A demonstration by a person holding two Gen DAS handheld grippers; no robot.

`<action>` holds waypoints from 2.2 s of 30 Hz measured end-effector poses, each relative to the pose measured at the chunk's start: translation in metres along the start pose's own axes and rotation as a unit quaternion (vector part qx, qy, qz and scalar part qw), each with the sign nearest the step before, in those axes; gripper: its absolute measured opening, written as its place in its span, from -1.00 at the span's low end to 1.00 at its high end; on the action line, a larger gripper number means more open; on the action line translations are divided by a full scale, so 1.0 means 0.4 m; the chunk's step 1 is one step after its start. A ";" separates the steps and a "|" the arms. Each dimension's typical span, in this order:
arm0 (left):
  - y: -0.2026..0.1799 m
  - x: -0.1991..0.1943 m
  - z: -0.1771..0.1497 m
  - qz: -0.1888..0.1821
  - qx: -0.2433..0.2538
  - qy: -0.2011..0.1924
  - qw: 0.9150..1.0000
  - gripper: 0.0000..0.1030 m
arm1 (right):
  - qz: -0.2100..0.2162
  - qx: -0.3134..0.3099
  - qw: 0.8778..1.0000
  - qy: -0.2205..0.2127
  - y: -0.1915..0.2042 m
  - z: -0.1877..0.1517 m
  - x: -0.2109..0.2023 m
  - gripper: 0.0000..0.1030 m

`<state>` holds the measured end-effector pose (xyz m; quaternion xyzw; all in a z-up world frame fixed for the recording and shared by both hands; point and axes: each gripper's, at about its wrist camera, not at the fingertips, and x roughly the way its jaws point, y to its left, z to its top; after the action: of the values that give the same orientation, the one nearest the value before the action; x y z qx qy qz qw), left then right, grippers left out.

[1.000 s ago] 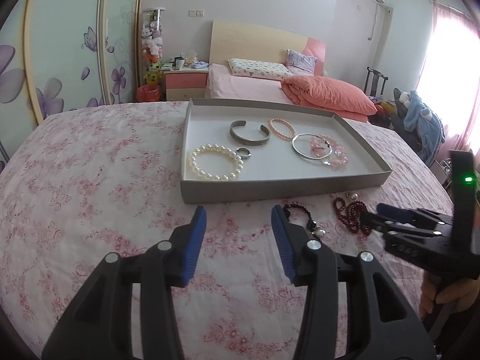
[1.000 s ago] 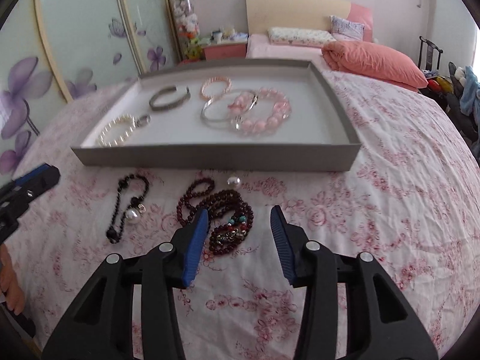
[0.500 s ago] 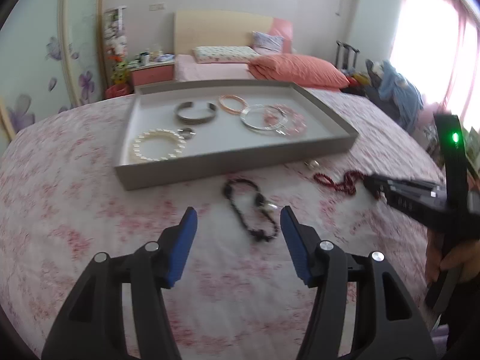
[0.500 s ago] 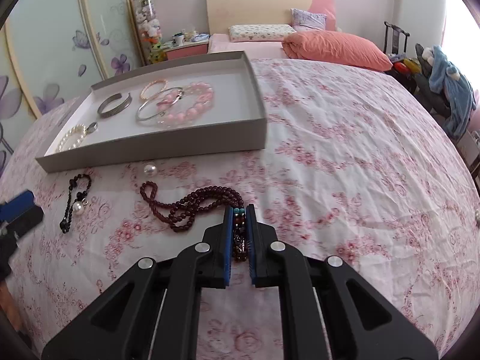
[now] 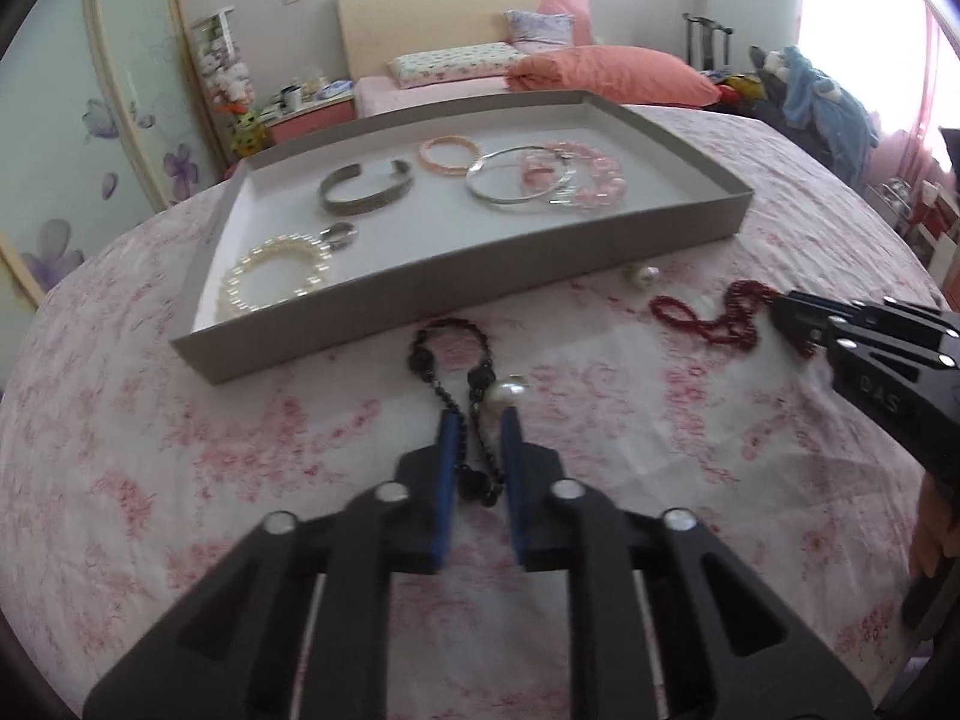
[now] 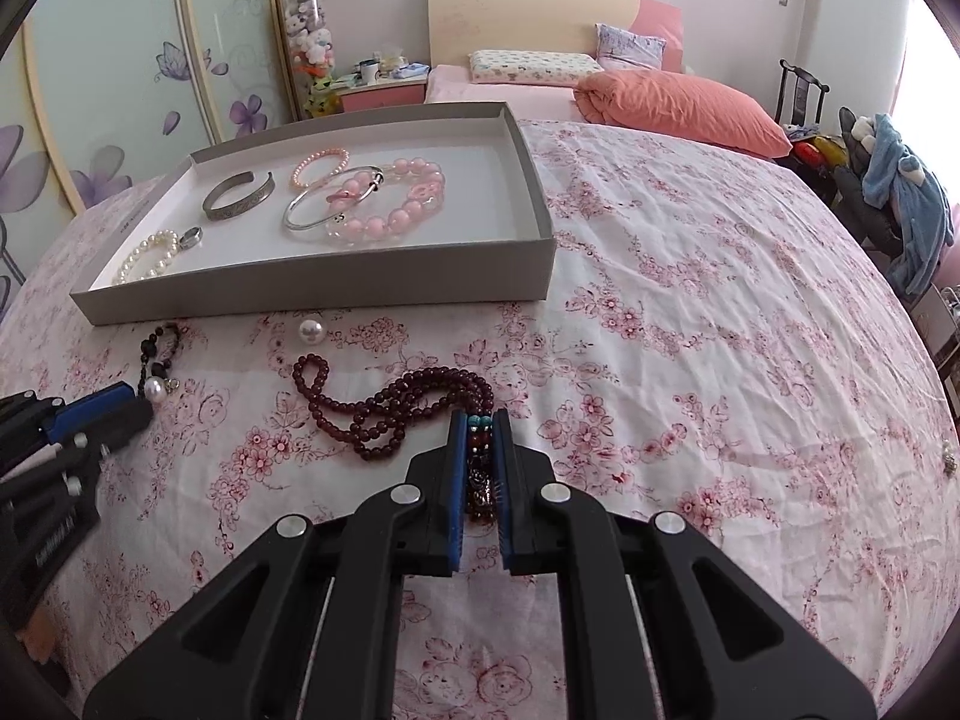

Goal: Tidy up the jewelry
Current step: 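Grasp the dark red bead necklace with the right gripper while the left grasps the black bead bracelet, then lift the red beads with the right gripper while the left lifts the black beads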

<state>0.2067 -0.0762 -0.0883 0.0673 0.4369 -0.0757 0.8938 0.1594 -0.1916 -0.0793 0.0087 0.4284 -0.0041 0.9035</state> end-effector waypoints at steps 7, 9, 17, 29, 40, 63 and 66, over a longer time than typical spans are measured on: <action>0.121 -0.017 -0.027 0.035 -0.038 0.001 0.999 -0.82 | 0.016 -0.017 1.000 0.001 0.029 0.005 0.003 -0.81; 0.142 -0.020 -0.035 0.038 -0.043 -0.003 0.998 -0.81 | 0.018 -0.021 1.000 0.001 0.038 0.007 0.005 -0.81; 0.155 -0.023 -0.041 0.024 -0.056 -0.004 0.998 -0.81 | 0.028 -0.014 0.999 0.001 0.032 0.007 0.004 -0.81; 0.160 -0.023 -0.043 0.015 -0.065 -0.005 0.998 -0.79 | 0.028 -0.014 0.999 0.001 0.030 0.008 0.005 -0.81; 0.162 -0.023 -0.043 0.014 -0.065 -0.005 0.998 -0.79 | 0.030 -0.013 0.999 0.002 0.026 0.008 0.005 -0.80; 0.188 -0.088 -0.048 -0.013 -0.098 -0.056 0.993 -0.98 | 0.076 0.026 0.993 -0.090 0.014 0.028 -0.113 -0.85; 0.179 -0.116 -0.043 -0.019 -0.096 -0.076 0.992 -0.98 | 0.078 0.020 0.989 -0.123 0.028 0.030 -0.154 -0.85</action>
<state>0.1793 0.0008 -0.0581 -0.0336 0.3739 -0.0552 0.9252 0.1300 -0.1806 -0.0239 0.0593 0.3118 0.0570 0.9466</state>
